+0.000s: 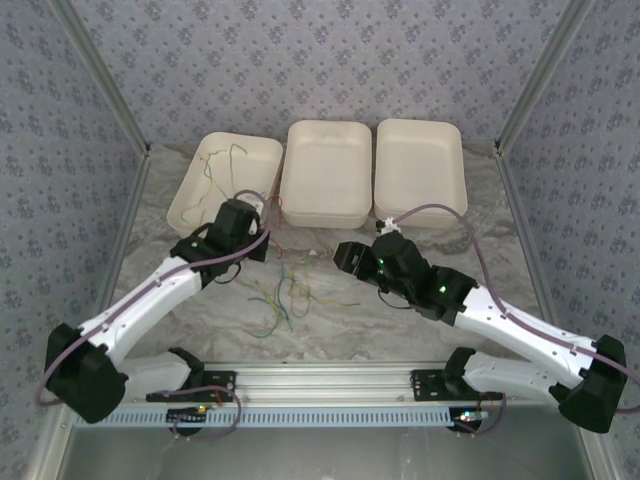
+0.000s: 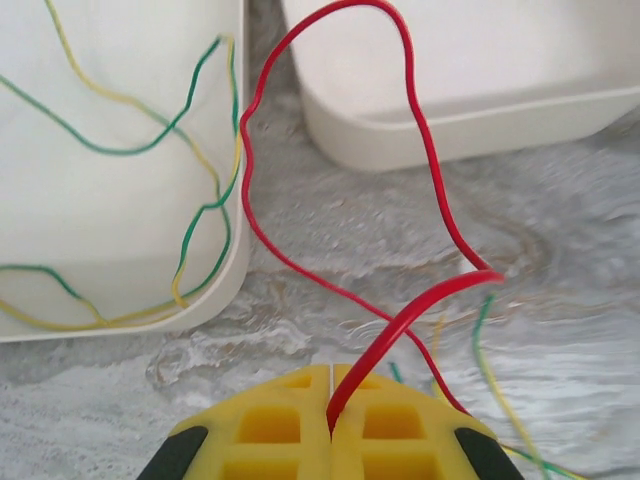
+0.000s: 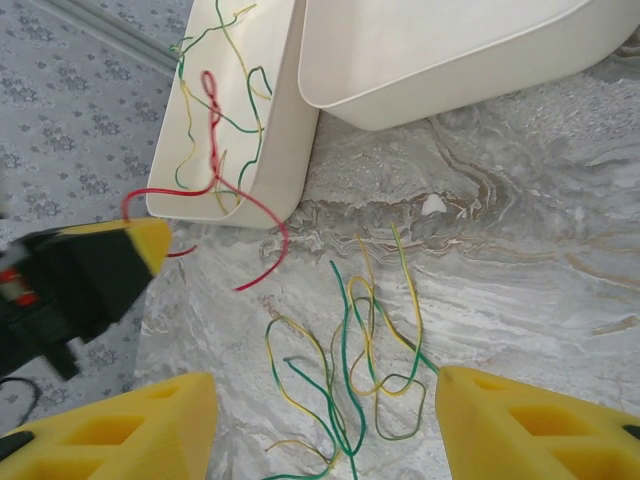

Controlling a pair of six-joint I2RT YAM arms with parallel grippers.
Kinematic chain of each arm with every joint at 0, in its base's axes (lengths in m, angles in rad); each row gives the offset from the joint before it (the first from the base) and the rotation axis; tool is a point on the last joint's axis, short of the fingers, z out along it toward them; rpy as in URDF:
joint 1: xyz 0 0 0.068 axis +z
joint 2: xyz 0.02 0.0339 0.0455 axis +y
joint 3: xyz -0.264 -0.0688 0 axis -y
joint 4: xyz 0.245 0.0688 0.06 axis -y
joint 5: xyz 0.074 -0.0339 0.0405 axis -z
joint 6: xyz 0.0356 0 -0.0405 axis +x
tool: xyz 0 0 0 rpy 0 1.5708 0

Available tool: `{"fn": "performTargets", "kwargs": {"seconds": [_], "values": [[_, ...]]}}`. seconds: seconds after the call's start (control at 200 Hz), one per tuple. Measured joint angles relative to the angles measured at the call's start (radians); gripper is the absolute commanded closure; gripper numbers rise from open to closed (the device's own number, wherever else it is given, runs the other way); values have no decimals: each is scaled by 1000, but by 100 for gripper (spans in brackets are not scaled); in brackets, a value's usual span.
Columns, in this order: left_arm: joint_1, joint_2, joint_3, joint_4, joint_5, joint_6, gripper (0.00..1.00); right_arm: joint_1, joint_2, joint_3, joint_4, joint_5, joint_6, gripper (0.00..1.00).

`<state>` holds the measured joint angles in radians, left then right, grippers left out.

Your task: Untangle the cables

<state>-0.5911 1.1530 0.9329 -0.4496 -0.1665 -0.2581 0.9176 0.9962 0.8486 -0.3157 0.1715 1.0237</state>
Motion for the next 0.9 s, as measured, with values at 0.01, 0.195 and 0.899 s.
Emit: {"fn": "performTargets", "kwargs": {"seconds": [0.01,0.195,0.899], "values": [[0,-5,0,1,4,0,100,0,-2,0,-2,1,0,38],[14,-114,0,14,172,-1,100,0,-57,1,-18,18,-20,38],[42,-145,53,136,666,-85,100,-142,-206,36,-21,-158,-43,35]]}}
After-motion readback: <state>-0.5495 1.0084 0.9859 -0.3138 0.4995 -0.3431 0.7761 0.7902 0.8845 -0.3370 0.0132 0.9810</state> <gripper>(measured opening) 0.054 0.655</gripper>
